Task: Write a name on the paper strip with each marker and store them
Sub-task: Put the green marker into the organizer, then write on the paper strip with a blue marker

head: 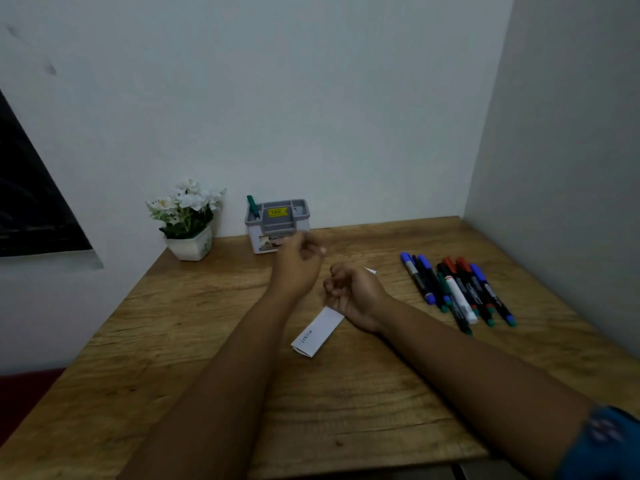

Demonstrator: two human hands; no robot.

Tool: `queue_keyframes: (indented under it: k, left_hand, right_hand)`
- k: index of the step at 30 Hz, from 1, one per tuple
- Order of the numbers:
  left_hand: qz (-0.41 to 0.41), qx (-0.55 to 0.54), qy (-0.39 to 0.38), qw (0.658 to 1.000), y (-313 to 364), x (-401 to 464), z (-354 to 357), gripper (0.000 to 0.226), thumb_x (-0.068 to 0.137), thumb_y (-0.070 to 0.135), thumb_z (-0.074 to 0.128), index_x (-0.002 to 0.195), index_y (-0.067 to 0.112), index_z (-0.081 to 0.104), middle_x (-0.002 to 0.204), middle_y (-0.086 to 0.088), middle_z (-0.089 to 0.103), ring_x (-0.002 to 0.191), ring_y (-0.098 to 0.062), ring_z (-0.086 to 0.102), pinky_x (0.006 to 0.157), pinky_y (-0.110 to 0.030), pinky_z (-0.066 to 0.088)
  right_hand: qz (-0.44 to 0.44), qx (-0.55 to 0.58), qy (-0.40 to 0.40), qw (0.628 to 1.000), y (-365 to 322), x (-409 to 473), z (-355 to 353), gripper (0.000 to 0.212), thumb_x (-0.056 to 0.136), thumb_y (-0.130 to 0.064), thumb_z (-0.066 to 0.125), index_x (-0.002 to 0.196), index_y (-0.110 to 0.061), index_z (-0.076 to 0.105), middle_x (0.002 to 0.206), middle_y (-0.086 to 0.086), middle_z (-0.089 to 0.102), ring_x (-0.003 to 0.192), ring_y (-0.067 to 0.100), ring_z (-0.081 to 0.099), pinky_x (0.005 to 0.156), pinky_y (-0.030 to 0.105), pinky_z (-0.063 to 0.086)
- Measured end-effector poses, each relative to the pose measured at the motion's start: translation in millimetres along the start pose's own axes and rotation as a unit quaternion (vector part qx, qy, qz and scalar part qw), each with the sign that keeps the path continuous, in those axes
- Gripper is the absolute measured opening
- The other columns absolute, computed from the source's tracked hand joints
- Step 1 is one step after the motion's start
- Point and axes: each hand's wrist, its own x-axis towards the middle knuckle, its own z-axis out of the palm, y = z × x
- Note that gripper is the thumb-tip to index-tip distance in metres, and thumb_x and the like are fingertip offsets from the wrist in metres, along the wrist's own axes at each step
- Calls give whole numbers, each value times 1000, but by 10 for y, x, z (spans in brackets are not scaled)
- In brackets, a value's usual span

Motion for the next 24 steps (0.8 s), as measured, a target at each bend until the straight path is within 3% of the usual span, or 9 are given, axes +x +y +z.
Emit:
queue_keyframes:
  k: [2, 5, 7, 9, 11, 13, 16, 19, 24]
  left_hand:
    - [-68, -64, -93, 991, 47, -175, 35, 10, 93, 4, 57, 90, 13, 61, 89, -8, 64, 66, -8, 62, 62, -22, 52]
    - [-99, -105, -131, 981, 17, -219, -39, 7, 93, 9, 59, 97, 14, 58, 100, -16, 65, 78, -19, 64, 77, -35, 55]
    - [-101, -149, -198, 964, -27, -255, -87, 11, 91, 7, 63, 102, 8, 59, 98, -13, 63, 81, -16, 62, 74, -27, 54]
    - [-89, -100, -252, 958, -85, -340, -99, 23, 84, 8, 72, 105, 7, 63, 95, -8, 65, 81, -11, 62, 72, -22, 54]
    - [-66, -27, -272, 960, -127, -407, -67, 36, 74, 18, 83, 105, 16, 67, 100, -5, 66, 86, -11, 60, 77, -23, 54]
    - [-33, 14, -256, 966, -107, -414, -19, 43, 70, 33, 85, 109, 27, 67, 106, 2, 63, 89, -9, 56, 75, -21, 50]
    - [19, 60, -244, 968, -56, -400, 62, 41, 75, 44, 78, 114, 37, 66, 111, 11, 58, 96, -9, 53, 77, -24, 44]
    - [55, 137, -278, 949, -88, -377, 124, 43, 80, 46, 73, 121, 38, 64, 115, 8, 53, 109, -16, 49, 92, -35, 46]
    - [61, 226, -334, 913, -117, -349, 130, 47, 83, 50, 68, 128, 42, 58, 127, 3, 46, 124, -20, 35, 104, -44, 37]
  right_hand:
    - [-4, -26, -30, 999, -8, -34, -1, 31, 84, 1, 33, 89, -7, 62, 66, 4, 54, 51, 9, 42, 59, 24, 38]
    - [-54, -203, -10, 978, -101, -104, -5, 21, 88, -1, 41, 95, -6, 60, 67, 5, 56, 54, 12, 46, 55, 25, 38]
    - [-106, -276, 39, 954, -234, -148, -47, 13, 90, 0, 46, 89, -8, 57, 63, 4, 59, 54, 14, 49, 50, 23, 39]
    - [-148, -316, 99, 932, -404, -174, -177, 15, 92, -3, 47, 86, -10, 59, 66, 2, 64, 58, 14, 54, 53, 23, 43]
    - [-204, -422, 187, 863, -552, -207, -366, 13, 91, -11, 51, 89, -13, 64, 81, 2, 68, 73, 15, 59, 66, 28, 47]
    - [-226, -556, 257, 757, -642, -215, -570, 12, 90, -12, 57, 97, -11, 67, 93, 2, 65, 84, 16, 59, 72, 28, 46]
    - [-151, -683, 303, 647, -689, -164, -758, 14, 88, -9, 63, 102, -9, 68, 99, 7, 64, 91, 21, 61, 80, 31, 52]
    - [-82, -706, 327, 623, -691, -122, -780, 4, 91, -12, 61, 91, -9, 65, 92, 10, 65, 86, 23, 61, 77, 34, 53]
    - [-70, -717, 325, 612, -653, -77, -740, 20, 91, -26, 64, 89, -6, 66, 85, 11, 65, 83, 23, 63, 70, 34, 51]
